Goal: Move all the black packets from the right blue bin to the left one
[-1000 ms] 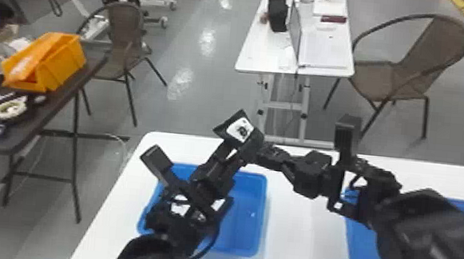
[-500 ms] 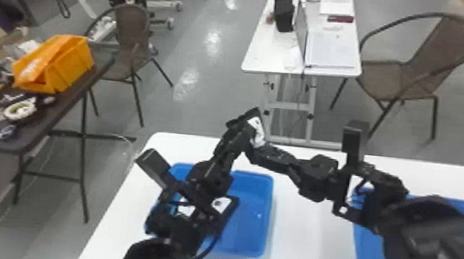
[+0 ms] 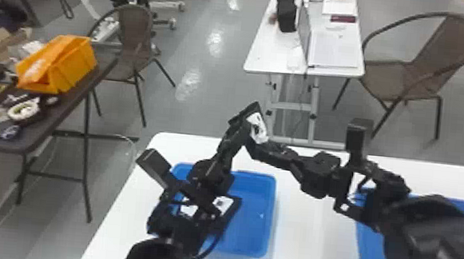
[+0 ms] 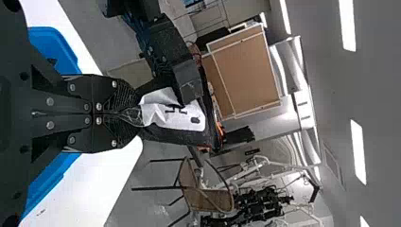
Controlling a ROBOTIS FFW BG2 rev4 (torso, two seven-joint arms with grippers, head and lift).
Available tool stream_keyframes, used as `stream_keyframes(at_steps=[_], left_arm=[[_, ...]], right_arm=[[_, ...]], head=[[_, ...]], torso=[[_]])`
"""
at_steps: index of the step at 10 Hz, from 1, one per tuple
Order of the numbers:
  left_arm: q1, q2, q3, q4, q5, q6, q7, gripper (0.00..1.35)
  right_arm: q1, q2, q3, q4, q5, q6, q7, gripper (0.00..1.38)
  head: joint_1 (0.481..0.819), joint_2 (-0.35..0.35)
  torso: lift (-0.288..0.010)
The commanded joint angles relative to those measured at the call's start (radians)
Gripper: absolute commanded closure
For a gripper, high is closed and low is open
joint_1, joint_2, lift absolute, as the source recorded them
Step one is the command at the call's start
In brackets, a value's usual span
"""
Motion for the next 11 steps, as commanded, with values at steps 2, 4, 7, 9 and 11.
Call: stream_keyframes(at_steps=[2, 4, 7, 9, 11], left_arm=[[0.006, -0.003, 0.007, -0.001, -0.004, -0.027, 0.000, 1.22], [0.020, -0.003, 0.029, -0.001, -0.013, -0.057, 0.004, 1.22], [0.052, -0.003, 0.141, 0.001, -0.233, -0.091, 0.006, 1.22], [0.070, -0.003, 0.167, 0.058, -0.418, -0.110, 0.008, 1.22], [0.086, -0.003, 0.175, 0.157, -0.461, -0.154, 0.008, 1.22]], right_arm=[[0.012, 0.008, -0.028, 0.017, -0.032, -0.065, 0.001, 0.30], [0.067, 0.010, -0.106, -0.025, -0.025, -0.059, 0.001, 0.09], [0.168, 0.010, -0.248, -0.121, 0.061, -0.021, 0.000, 0.45], [0.248, 0.010, -0.330, -0.169, 0.094, -0.013, -0.028, 0.49], [0.314, 0.010, -0.369, -0.204, 0.092, -0.021, -0.091, 0.49]], head=[[0.695, 0.234], [0.695, 0.231], [0.695, 0.232], [0.695, 0.232], [0.695, 0.201]], torso=[[0.000], [0.000], [0.000], [0.000], [0.000]])
